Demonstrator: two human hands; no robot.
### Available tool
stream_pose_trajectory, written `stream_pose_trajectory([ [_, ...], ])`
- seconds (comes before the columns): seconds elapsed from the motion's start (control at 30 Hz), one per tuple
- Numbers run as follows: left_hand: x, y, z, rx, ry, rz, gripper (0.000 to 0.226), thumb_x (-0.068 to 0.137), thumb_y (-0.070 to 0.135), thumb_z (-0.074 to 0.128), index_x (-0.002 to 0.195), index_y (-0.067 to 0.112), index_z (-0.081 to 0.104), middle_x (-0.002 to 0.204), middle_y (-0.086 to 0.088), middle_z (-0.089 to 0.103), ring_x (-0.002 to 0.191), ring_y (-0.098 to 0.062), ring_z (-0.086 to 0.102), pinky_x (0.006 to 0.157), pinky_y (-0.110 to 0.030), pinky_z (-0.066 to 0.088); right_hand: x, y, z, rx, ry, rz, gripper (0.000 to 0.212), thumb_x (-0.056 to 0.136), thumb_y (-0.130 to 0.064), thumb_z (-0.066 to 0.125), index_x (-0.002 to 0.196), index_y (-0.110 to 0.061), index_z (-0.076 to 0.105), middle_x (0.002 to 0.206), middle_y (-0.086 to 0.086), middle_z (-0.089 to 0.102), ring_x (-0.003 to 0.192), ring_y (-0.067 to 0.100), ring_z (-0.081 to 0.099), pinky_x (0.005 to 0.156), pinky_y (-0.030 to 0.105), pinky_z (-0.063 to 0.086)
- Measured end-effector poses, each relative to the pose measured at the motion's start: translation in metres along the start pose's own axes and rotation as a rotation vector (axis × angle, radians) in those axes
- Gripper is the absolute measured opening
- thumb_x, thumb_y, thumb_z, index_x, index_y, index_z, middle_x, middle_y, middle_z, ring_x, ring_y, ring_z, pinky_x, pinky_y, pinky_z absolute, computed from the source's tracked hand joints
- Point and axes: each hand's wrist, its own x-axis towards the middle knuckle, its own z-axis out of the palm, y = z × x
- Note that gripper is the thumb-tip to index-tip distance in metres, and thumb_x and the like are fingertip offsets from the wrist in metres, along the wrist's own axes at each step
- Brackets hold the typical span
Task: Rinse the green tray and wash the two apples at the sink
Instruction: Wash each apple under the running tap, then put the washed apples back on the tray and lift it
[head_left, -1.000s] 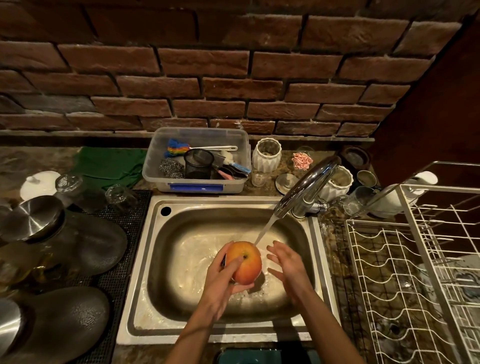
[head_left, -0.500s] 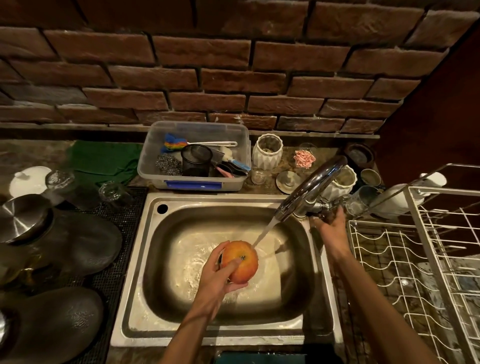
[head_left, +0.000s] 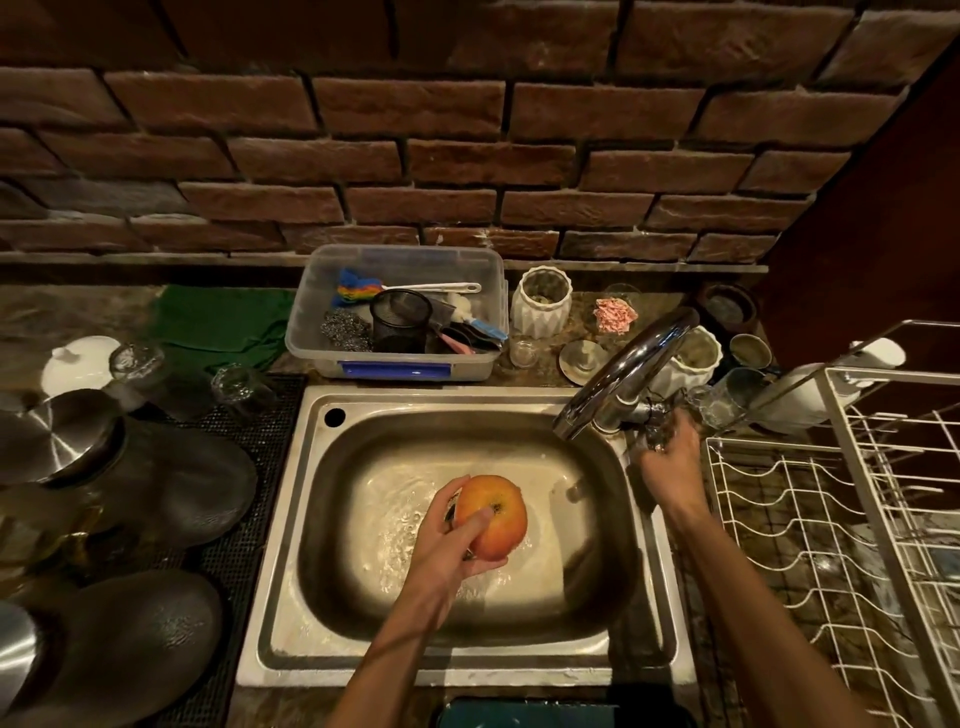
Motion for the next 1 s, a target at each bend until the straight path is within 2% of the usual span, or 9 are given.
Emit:
stream_pose_trajectory([
  [0.1, -0.004, 0.0, 0.001, 0.013, -0.013, 0.012, 0.046, 0.087, 0.01, 0.073, 0.122, 0.038, 0.062, 0.125, 0.001, 0.049, 0.107, -0.036, 0.061, 0.069, -0.045, 0.062, -0.026, 0.001, 0.02, -0.096, -0.096, 0.104, 0.062, 0.089, -0.021, 0.069, 0.144, -0.009, 0.044, 0.145, 0.013, 0.042, 0.125, 0.027, 0.053, 0.101, 0.04, 0.05],
  [0.17, -0.006, 0.0, 0.0, 0.02, -0.025, 0.01, 0.047, 0.086, 0.011, 0.074, 0.122, 0.036, 0.06, 0.126, -0.002, 0.049, 0.107, -0.037, 0.061, 0.071, -0.047, 0.063, -0.05, 0.005, 0.039, 0.086, -0.333, 0.158, 0.054, 0.087, -0.029, 0.073, 0.135, -0.011, 0.054, 0.132, 0.013, 0.058, 0.105, 0.019, 0.062, 0.086, 0.031, 0.053],
  [0.27, -0.012, 0.002, -0.002, 0.03, -0.05, -0.016, 0.05, 0.082, 0.011, 0.078, 0.124, 0.027, 0.056, 0.128, -0.011, 0.052, 0.106, -0.038, 0.064, 0.077, -0.053, 0.062, -0.08, 0.01, 0.06, 0.313, -0.644, 0.232, 0.074, 0.07, -0.048, 0.079, 0.134, -0.021, 0.055, 0.128, 0.012, 0.064, 0.111, 0.024, 0.065, 0.091, 0.036, 0.054],
  [0.37, -0.017, 0.005, -0.006, 0.074, -0.121, -0.022, 0.057, 0.078, 0.009, 0.081, 0.128, 0.024, 0.057, 0.131, -0.015, 0.055, 0.109, -0.037, 0.066, 0.08, -0.051, 0.061, -0.094, 0.016, 0.069, 0.439, -0.778, 0.23, 0.077, 0.065, -0.046, 0.088, 0.134, -0.026, 0.059, 0.13, 0.012, 0.066, 0.115, 0.03, 0.068, 0.093, 0.043, 0.058],
  [0.5, -0.02, 0.01, -0.013, 0.089, -0.22, 0.0, 0.07, 0.074, 0.005, 0.084, 0.135, 0.025, 0.056, 0.134, -0.013, 0.055, 0.117, -0.034, 0.063, 0.092, -0.054, 0.057, -0.103, 0.015, 0.064, 0.565, -0.822, 0.18, 0.066, 0.076, -0.023, 0.084, 0.137, -0.022, 0.058, 0.137, 0.015, 0.058, 0.122, 0.032, 0.062, 0.088, 0.037, 0.058],
  [0.67, -0.027, 0.018, -0.009, 0.194, -0.277, 0.103, 0.082, 0.063, -0.012, 0.081, 0.134, 0.02, 0.056, 0.138, -0.012, 0.055, 0.128, -0.036, 0.053, 0.1, -0.063, 0.048, -0.114, 0.015, 0.055, 0.651, -0.841, 0.08, 0.071, 0.078, -0.001, 0.077, 0.141, -0.018, 0.049, 0.146, 0.011, 0.052, 0.132, 0.032, 0.054, 0.101, 0.043, 0.053],
  [0.73, -0.032, 0.02, -0.007, 0.269, -0.269, 0.16, 0.083, 0.057, -0.009, 0.082, 0.13, 0.022, 0.058, 0.136, -0.008, 0.057, 0.127, -0.031, 0.054, 0.096, -0.055, 0.055, -0.118, 0.016, 0.05, 0.642, -0.859, 0.061, 0.073, 0.076, 0.006, 0.078, 0.14, -0.019, 0.05, 0.145, 0.009, 0.054, 0.132, 0.029, 0.055, 0.098, 0.044, 0.054],
  [0.83, -0.04, 0.018, -0.008, 0.342, -0.268, 0.216, 0.083, 0.054, -0.007, 0.085, 0.124, 0.029, 0.061, 0.132, -0.004, 0.059, 0.123, -0.024, 0.056, 0.084, -0.033, 0.058, -0.124, 0.015, 0.043, 0.588, -0.854, 0.022, 0.073, 0.077, 0.015, 0.074, 0.137, -0.018, 0.051, 0.143, 0.009, 0.056, 0.131, 0.026, 0.056, 0.097, 0.043, 0.055],
  [1.0, -0.061, 0.012, -0.009, 0.41, -0.242, 0.26, 0.081, 0.056, -0.008, 0.088, 0.122, 0.031, 0.059, 0.128, -0.001, 0.062, 0.118, -0.022, 0.061, 0.083, -0.03, 0.057, -0.141, 0.002, 0.027, 0.408, -0.836, -0.091, 0.07, 0.075, 0.017, 0.074, 0.134, -0.013, 0.05, 0.139, 0.014, 0.057, 0.13, 0.028, 0.056, 0.106, 0.05, 0.049],
])
